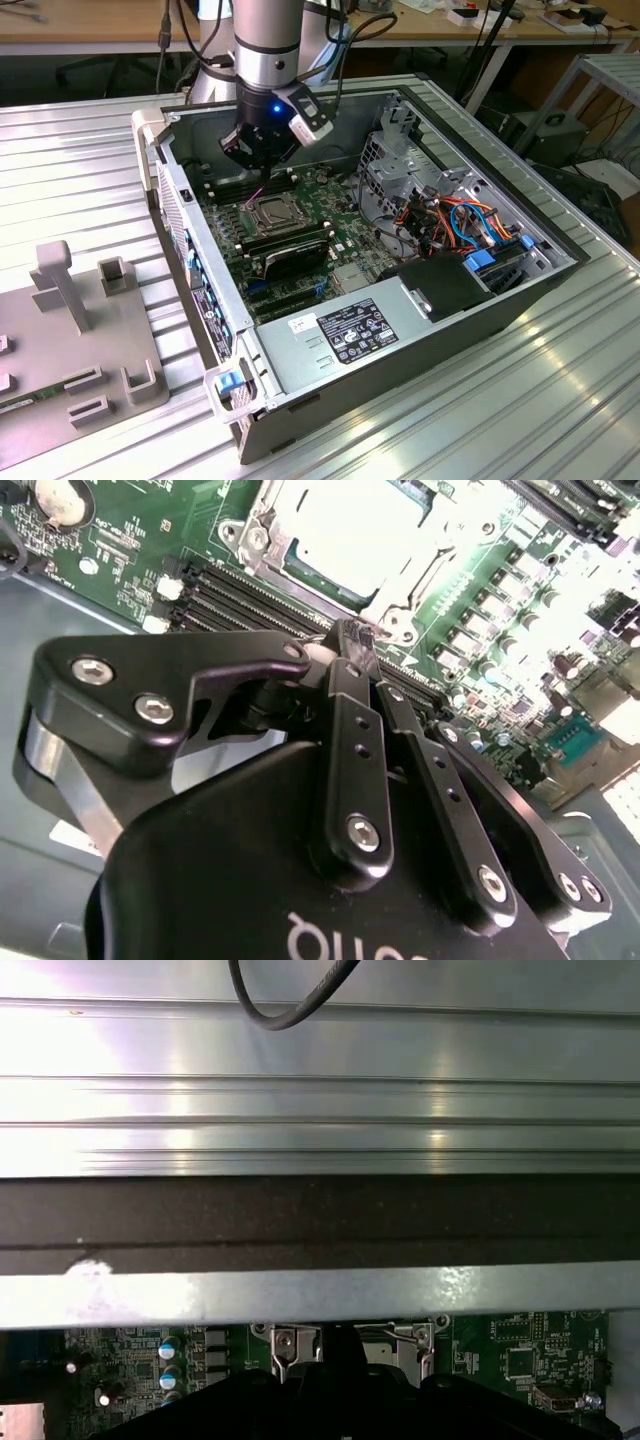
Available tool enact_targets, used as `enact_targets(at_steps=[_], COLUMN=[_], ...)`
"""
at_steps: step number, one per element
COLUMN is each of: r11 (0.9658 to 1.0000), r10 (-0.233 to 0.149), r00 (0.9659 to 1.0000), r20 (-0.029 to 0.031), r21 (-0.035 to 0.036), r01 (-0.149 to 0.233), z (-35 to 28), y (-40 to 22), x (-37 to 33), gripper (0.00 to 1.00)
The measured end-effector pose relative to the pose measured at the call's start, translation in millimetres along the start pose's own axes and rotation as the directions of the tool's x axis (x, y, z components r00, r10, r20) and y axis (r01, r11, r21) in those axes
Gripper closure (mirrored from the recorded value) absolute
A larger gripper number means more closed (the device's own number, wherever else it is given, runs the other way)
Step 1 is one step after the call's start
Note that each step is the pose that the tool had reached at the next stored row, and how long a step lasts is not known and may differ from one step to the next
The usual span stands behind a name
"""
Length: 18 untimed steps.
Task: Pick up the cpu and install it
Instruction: 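Install the first cpu locking lever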
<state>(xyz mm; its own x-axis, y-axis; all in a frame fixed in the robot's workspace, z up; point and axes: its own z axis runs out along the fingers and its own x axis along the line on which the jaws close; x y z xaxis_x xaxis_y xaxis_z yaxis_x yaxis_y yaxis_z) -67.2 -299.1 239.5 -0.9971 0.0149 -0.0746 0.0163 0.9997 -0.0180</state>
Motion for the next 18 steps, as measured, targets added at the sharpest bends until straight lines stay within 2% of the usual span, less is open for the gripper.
enact_targets(at_steps=[18], r11=[1.0000], r10=[0.000], r00=[1.0000], r20=[0.0001], r21=[-0.0001], r01=[0.000], z=[7.7], y=[7.4], x=[-3.6], gripper=[0.89])
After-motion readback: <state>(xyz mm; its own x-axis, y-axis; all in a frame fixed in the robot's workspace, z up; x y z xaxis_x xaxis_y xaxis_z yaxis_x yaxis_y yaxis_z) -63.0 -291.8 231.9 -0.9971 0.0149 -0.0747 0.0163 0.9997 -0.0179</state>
